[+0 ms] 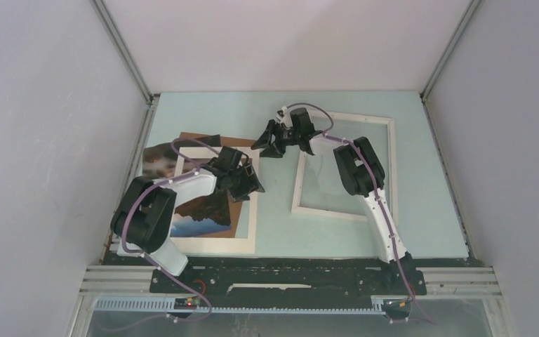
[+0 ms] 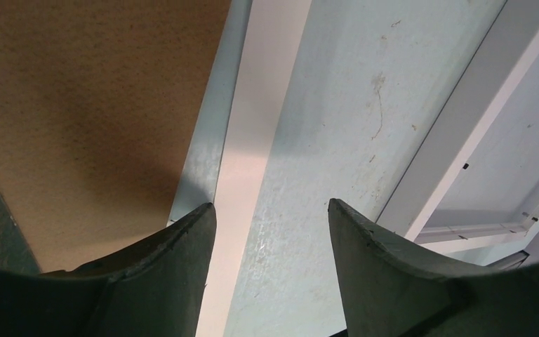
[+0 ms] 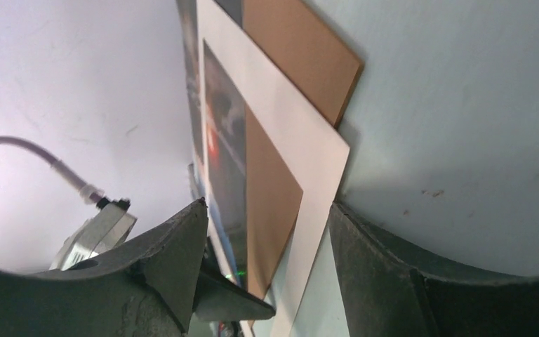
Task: Put the photo into the frame
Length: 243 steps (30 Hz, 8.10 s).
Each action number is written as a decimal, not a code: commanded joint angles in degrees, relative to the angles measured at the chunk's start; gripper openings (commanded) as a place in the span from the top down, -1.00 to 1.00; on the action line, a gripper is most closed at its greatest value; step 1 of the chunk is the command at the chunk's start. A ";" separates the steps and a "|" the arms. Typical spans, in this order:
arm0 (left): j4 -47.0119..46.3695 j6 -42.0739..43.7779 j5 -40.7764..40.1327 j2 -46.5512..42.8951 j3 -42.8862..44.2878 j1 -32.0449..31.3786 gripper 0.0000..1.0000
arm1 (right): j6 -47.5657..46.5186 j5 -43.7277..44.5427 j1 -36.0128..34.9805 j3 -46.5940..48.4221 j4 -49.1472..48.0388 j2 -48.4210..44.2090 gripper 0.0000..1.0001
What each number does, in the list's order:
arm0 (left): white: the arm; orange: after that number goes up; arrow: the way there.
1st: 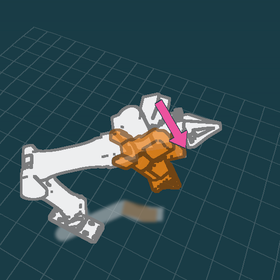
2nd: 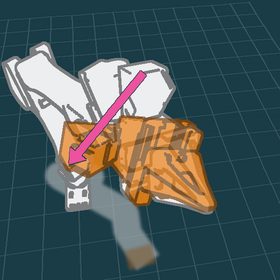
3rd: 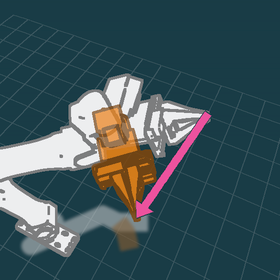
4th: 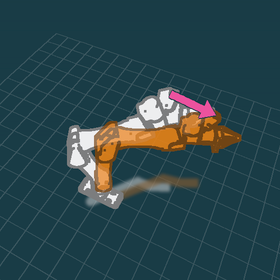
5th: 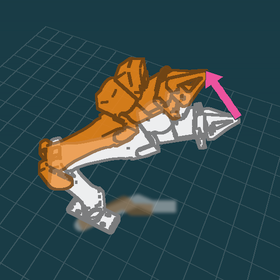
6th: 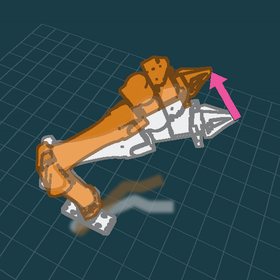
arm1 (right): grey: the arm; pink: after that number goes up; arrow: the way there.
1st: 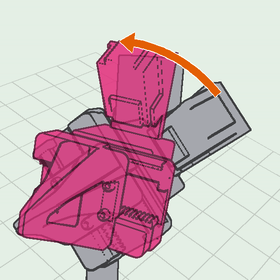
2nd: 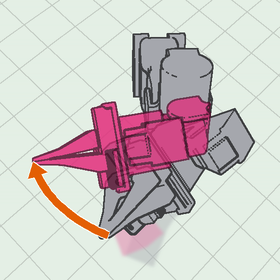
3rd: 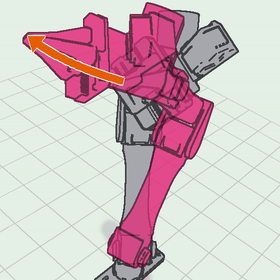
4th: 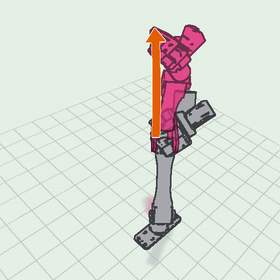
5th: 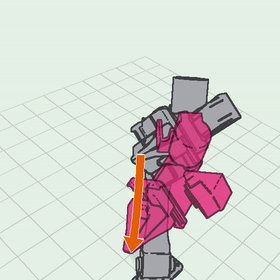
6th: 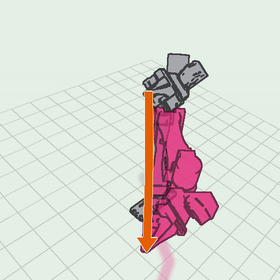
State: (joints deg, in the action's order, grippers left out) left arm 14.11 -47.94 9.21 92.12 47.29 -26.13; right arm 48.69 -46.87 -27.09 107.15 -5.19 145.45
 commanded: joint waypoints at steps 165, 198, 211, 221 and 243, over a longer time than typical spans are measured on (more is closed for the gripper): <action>29.93 -4.70 -3.20 -35.11 -21.08 20.36 -1.00 | -12.05 19.87 -26.34 -36.47 8.68 -34.32 -0.17; 30.68 -4.08 6.38 -42.56 -17.63 20.46 -0.99 | -9.84 20.62 -28.28 -40.26 0.71 -25.79 0.03; 31.69 -2.49 2.83 -45.92 -16.92 20.49 -0.67 | -9.63 19.51 -27.93 -40.27 -0.42 -25.35 0.04; 34.77 -1.64 -1.12 -45.85 -15.30 20.50 -0.08 | -10.00 19.70 -28.01 -40.26 -0.35 -25.85 0.05; 39.59 -3.55 0.76 -46.64 -11.25 20.45 1.00 | -21.65 26.18 -30.35 -40.19 4.77 -35.61 -0.58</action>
State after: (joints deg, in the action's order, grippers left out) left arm 53.28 -49.50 7.27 45.52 33.15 -5.39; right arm 36.10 -27.22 -55.86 67.75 -4.75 115.50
